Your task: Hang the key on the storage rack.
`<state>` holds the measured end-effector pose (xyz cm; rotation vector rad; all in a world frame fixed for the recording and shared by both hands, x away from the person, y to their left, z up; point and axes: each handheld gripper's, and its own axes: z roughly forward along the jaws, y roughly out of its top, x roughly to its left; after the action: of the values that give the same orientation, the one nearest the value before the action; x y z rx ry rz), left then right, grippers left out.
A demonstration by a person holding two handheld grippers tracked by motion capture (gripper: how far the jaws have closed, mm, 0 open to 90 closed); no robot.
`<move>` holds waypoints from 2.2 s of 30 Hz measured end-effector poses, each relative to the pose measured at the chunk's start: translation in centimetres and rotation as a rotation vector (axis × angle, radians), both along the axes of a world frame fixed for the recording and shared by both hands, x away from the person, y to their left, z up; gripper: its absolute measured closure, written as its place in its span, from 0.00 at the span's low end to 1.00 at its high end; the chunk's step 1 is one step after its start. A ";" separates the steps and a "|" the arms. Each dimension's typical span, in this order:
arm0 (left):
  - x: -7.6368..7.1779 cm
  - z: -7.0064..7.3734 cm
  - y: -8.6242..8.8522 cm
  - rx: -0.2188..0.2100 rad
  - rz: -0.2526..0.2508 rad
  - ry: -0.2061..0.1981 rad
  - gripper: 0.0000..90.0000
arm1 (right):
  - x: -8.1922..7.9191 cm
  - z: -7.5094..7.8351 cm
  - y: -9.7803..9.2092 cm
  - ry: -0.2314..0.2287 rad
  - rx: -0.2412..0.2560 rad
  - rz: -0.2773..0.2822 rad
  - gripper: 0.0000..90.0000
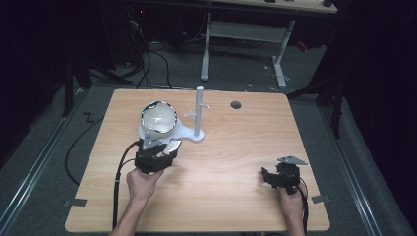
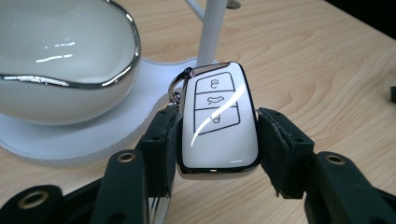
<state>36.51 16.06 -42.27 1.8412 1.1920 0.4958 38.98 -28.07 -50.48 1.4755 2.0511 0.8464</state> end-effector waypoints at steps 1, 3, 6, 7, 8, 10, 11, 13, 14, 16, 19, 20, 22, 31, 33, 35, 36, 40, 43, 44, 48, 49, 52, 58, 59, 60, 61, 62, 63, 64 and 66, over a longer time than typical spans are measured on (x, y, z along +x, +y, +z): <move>0.0 0.2 0.0 -0.006 -0.004 -0.002 0.56 | 0.0 0.0 0.0 0.000 -0.001 0.001 0.16; 0.1 0.6 0.1 -0.024 -0.012 -0.008 0.56 | 0.0 0.0 0.0 0.000 0.000 0.000 0.16; 0.2 1.2 0.2 -0.020 -0.017 -0.016 0.56 | 0.0 0.0 0.0 0.000 0.000 0.000 0.16; 0.2 1.5 0.2 -0.021 -0.019 -0.018 0.56 | 0.0 0.0 0.0 0.000 0.000 0.000 0.16; 0.2 1.6 0.2 -0.028 -0.020 -0.023 0.56 | 0.0 0.0 0.0 0.000 0.000 0.001 0.16; 0.3 2.0 0.3 -0.041 -0.028 -0.025 0.56 | 0.0 0.0 0.0 0.000 0.000 0.000 0.16; 0.3 2.2 0.3 -0.044 -0.031 -0.027 0.56 | 0.0 0.0 0.0 -0.001 -0.001 0.002 0.16; 0.5 2.5 0.2 -0.046 -0.037 -0.031 0.56 | 0.0 0.0 0.0 0.000 0.000 0.001 0.16; 0.6 2.7 0.2 -0.045 -0.039 -0.034 0.56 | 0.0 0.0 0.0 0.000 0.000 0.001 0.16; 0.7 3.2 0.3 -0.054 -0.042 -0.040 0.56 | 0.0 0.0 0.0 0.000 0.000 0.000 0.16; 0.9 3.9 0.4 -0.076 -0.040 -0.056 0.56 | 0.0 0.0 0.0 0.000 0.000 0.001 0.16; 0.9 4.2 0.5 -0.079 -0.038 -0.062 0.56 | 0.0 0.0 0.0 0.000 0.000 0.000 0.16; 1.0 4.6 0.6 -0.086 -0.037 -0.069 0.56 | 0.0 0.0 0.0 0.000 0.000 0.001 0.16; 2.2 6.1 0.5 -0.110 -0.047 -0.084 0.56 | 0.0 0.0 0.0 0.000 -0.001 0.001 0.16; 2.5 6.5 0.2 -0.115 -0.056 -0.087 0.56 | 0.0 0.0 0.0 0.000 0.000 0.001 0.16; 2.8 6.8 0.0 -0.105 -0.062 -0.092 0.56 | 0.0 0.0 0.0 0.000 0.000 0.001 0.16; 3.0 6.9 -0.1 -0.109 -0.064 -0.092 0.56 | 0.0 0.0 0.0 -0.001 -0.001 0.002 0.16; 3.7 7.4 -0.1 -0.134 -0.066 -0.087 0.56 | 0.0 0.0 0.0 0.000 0.000 0.000 0.16; 4.1 7.6 -0.1 -0.150 -0.072 -0.085 0.56 | 0.0 0.0 0.0 0.000 0.000 0.001 0.16; 4.2 7.6 -0.1 -0.151 -0.074 -0.082 0.56 | 0.0 0.0 0.0 0.000 0.000 0.001 0.16; 4.5 7.9 -0.3 -0.147 -0.083 -0.082 0.56 | 0.0 0.0 0.0 0.000 0.000 0.001 0.16; 4.5 7.9 -0.3 -0.151 -0.087 -0.081 0.56 | 0.0 0.0 0.0 0.000 0.000 0.001 0.16; 4.3 8.1 -0.6 -0.149 -0.099 -0.085 0.56 | 0.0 0.0 0.0 0.000 0.000 0.000 0.16; 4.4 8.4 -0.7 -0.151 -0.110 -0.090 0.56 | 0.0 0.0 0.0 0.001 0.000 0.000 0.16; 4.5 8.5 -0.7 -0.161 -0.111 -0.091 0.56 | 0.0 0.0 0.0 0.000 0.000 0.001 0.16; 4.6 8.5 -0.7 -0.167 -0.112 -0.089 0.56 | 0.0 0.0 0.0 0.000 0.000 0.001 0.16; 4.7 8.5 -0.7 -0.167 -0.109 -0.089 0.56 | 0.0 0.0 0.0 -0.001 -0.001 0.002 0.16; 4.8 8.4 -0.8 -0.164 -0.108 -0.088 0.56 | 0.0 0.0 0.0 -0.001 -0.001 0.002 0.16; 4.9 8.4 -0.8 -0.164 -0.106 -0.089 0.56 | 0.0 0.0 0.0 0.000 0.000 0.000 0.16; 5.0 8.3 -0.8 -0.162 -0.106 -0.088 0.56 | 0.0 0.0 0.0 0.000 0.000 0.001 0.16; 5.3 8.2 -0.9 -0.158 -0.101 -0.086 0.56 | 0.0 0.0 0.0 -0.001 -0.001 0.001 0.16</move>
<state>41.77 15.19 -34.04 1.7183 1.0454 0.4079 38.99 -28.09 -50.48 1.4731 2.0521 0.8462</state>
